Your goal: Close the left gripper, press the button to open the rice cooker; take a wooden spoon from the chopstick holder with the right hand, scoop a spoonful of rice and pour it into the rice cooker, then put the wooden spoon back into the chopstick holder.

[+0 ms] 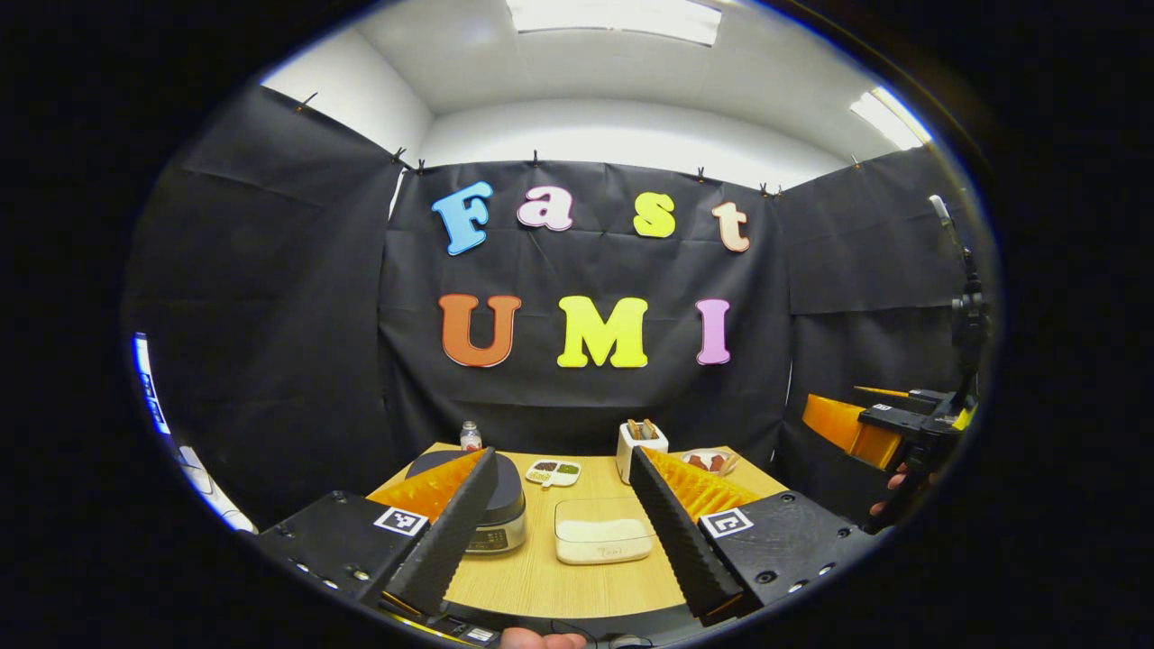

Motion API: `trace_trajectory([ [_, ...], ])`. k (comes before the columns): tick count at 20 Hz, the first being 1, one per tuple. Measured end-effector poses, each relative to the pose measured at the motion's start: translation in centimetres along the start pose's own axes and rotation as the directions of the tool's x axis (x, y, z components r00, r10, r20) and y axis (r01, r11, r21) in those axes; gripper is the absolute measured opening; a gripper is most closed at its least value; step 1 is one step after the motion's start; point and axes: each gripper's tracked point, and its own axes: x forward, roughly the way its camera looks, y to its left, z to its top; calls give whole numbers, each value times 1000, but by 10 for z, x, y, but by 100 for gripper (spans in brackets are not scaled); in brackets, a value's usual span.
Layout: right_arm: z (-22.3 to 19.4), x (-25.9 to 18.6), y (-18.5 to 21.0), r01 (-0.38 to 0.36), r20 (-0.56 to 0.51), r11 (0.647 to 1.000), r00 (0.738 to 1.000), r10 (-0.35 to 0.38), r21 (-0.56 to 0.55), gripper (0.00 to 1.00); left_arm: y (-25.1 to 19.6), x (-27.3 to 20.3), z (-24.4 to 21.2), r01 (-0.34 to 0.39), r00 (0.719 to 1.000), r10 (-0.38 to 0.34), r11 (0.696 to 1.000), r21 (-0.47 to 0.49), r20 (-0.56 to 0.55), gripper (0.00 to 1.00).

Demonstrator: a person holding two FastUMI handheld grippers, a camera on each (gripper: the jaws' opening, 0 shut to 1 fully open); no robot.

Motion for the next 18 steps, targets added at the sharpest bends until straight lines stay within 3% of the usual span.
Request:
trace_trajectory([
  [18, -14, -5, -3, 15, -9, 998, 1000, -15, -56, 100, 5, 12, -4, -46, 999, 46, 999, 29, -2, 94],
])
